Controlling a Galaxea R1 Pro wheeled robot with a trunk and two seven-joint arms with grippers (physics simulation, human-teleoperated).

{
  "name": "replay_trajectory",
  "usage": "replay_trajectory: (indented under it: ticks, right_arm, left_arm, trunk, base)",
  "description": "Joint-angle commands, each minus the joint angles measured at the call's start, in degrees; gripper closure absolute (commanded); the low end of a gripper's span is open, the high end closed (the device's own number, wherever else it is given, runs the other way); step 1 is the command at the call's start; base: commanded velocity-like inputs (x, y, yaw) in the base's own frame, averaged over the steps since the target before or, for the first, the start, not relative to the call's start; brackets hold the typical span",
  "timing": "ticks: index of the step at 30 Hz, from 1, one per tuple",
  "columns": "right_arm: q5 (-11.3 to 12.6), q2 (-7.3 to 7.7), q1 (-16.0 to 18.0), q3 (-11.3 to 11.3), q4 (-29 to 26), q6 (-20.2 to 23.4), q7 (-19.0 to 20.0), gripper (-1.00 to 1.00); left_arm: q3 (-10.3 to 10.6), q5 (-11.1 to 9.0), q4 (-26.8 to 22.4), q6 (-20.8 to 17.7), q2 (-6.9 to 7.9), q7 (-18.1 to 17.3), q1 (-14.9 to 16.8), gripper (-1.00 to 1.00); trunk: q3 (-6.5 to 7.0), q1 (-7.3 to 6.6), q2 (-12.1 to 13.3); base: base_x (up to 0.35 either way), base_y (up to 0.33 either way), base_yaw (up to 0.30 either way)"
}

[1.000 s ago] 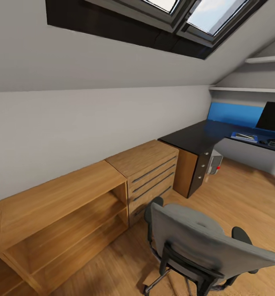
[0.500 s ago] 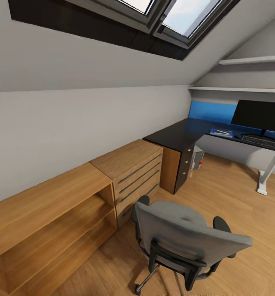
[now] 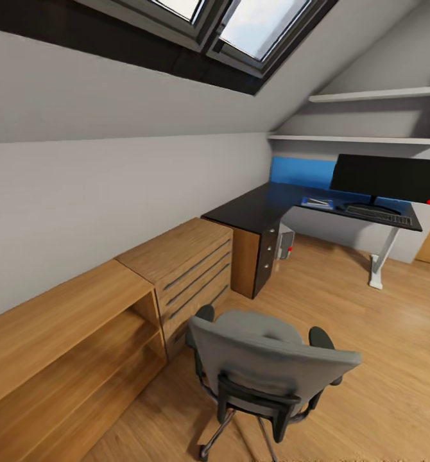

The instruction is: In the bedroom, organize the workspace by keeping the computer under the desk, ensuring the monitor is on the desk, placing the keyboard on the desk next to the monitor, placing the mouse on the desk next to the keyboard, moving the folder from the swivel chair onto the desk next to the mouse, stacking the notebook on top of the folder with the pen on top of the notebook, and positioning the swivel chair next to the desk.

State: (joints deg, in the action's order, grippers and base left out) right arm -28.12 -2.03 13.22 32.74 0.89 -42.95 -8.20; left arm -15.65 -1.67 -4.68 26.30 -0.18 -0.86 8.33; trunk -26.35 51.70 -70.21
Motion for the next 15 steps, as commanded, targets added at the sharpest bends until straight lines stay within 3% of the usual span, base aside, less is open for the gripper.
replay_trajectory:
  ticks: [1,9,15]
  right_arm:
    - [-0.62,0.00,0.06,0.22,0.09,-0.09,-0.50,-1.00]
    - [-0.69,1.36,0.06,0.14,0.11,0.32,-0.19,-1.00]
    - [-0.17,-0.02,0.09,0.41,0.16,-0.66,-0.31,-1.00]
  left_arm:
    - [-0.08,-0.17,0.03,0.15,0.00,-0.10,0.02,-1.00]
    - [-0.03,-0.17,0.03,0.14,0.00,-0.10,0.02,-1.00]
    - [-1.76,-0.12,1.22,0.46,-1.65,0.15,1.98,-1.00]
  trunk:
    - [-0.06,0.00,-0.03]
    - [-0.06,0.00,-0.03]
    - [-0.06,0.00,-0.03]
  base:
    - [0.000,0.213,-0.092]
    - [0.000,0.254,-0.024]
    - [0.000,0.000,0.000]
